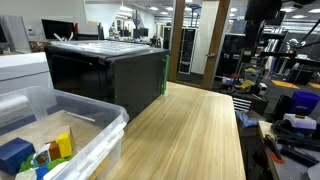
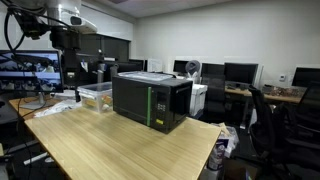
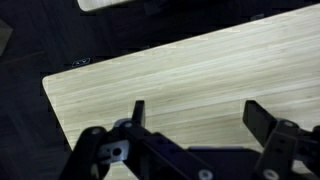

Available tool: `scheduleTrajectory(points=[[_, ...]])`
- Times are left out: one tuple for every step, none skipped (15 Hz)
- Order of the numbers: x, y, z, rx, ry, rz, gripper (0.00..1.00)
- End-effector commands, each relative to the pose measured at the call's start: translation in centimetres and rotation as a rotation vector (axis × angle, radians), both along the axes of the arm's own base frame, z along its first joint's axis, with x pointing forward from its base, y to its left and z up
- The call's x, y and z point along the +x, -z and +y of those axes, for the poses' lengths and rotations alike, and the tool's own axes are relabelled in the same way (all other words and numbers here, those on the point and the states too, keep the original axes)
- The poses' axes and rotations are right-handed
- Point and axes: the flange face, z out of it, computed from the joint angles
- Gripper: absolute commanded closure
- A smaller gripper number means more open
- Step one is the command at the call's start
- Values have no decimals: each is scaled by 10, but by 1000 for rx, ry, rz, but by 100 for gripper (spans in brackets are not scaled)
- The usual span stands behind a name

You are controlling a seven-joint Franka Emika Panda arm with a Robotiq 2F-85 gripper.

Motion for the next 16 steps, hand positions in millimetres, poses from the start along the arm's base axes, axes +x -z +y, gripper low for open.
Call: scheduleTrajectory(points=[[0,0,0,0,0,1,0],[0,0,0,0,0,1,0],[0,0,0,0,0,1,0],[0,0,0,0,0,1,0],[0,0,0,0,0,1,0],[0,0,0,0,0,1,0],[0,0,0,0,0,1,0],[0,0,0,0,0,1,0],[0,0,0,0,0,1,0],[1,1,0,6,-6,-6,0],[3,2,1,14,-13,-12,0],[5,4,1,17,-20,-17,0],[9,5,1,21,-24,-21,0],[14,6,1,23,-25,-28,0],[18,7,1,23,-30,-39,0],[22,8,2,29,-35,-42,0]])
